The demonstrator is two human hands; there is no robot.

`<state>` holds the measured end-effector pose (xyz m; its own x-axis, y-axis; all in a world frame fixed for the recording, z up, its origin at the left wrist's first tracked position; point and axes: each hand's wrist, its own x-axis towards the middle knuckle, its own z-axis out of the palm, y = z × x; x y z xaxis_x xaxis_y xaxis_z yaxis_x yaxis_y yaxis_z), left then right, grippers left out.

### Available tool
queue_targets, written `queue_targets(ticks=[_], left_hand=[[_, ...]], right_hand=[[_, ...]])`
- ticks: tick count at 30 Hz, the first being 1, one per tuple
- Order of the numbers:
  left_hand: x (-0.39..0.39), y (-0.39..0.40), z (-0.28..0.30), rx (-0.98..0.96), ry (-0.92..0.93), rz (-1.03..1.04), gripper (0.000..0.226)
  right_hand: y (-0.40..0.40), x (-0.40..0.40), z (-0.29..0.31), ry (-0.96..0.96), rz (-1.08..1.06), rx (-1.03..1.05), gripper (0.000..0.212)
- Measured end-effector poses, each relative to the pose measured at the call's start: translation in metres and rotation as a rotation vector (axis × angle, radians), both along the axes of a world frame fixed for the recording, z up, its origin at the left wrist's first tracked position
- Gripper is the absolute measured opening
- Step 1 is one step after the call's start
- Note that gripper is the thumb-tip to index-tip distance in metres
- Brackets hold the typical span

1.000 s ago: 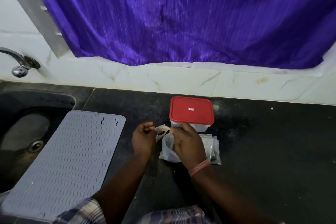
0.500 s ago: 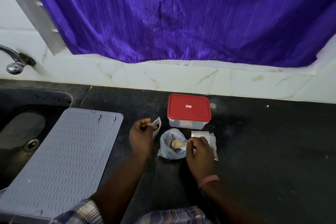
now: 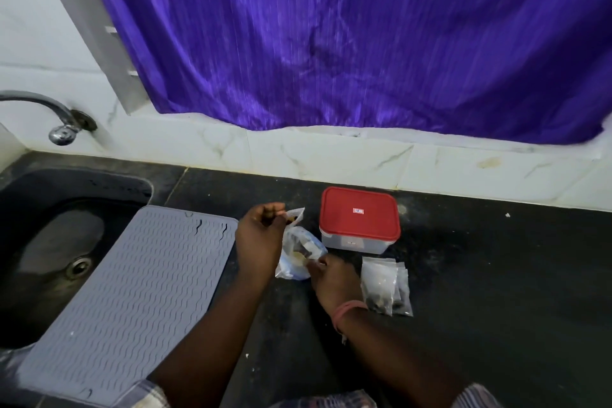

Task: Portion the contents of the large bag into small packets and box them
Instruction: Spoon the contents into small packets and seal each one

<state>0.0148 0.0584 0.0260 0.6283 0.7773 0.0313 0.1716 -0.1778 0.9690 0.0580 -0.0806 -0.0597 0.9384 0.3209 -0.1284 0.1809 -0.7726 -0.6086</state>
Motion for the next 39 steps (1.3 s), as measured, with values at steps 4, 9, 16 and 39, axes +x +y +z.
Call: queue_targets(ticks=[4,9,16,39], left_hand=[[0.013,0.009,0.025,0.04,0.071,-0.128,0.017],[0.025,-0.003,0.059,-0.073,0.093,-0.365,0.018],[0.063,-0.018,0.097,-0.203,0.106,-0.603,0.014],[0.055,-0.117,0.105,-0.29,-0.125,-0.662,0.011]], right_hand=[[-0.007,0.001,0.033,-0.321,0.056,-0.201,0.043],[-0.024,0.023,0.096,-0.079,-0.026,0.566,0.037],[-0.051,0.042,0.138,-0.016,0.037,0.766,0.023],[-0.114,0.041,0.17,-0.066,-0.089,0.974,0.015]])
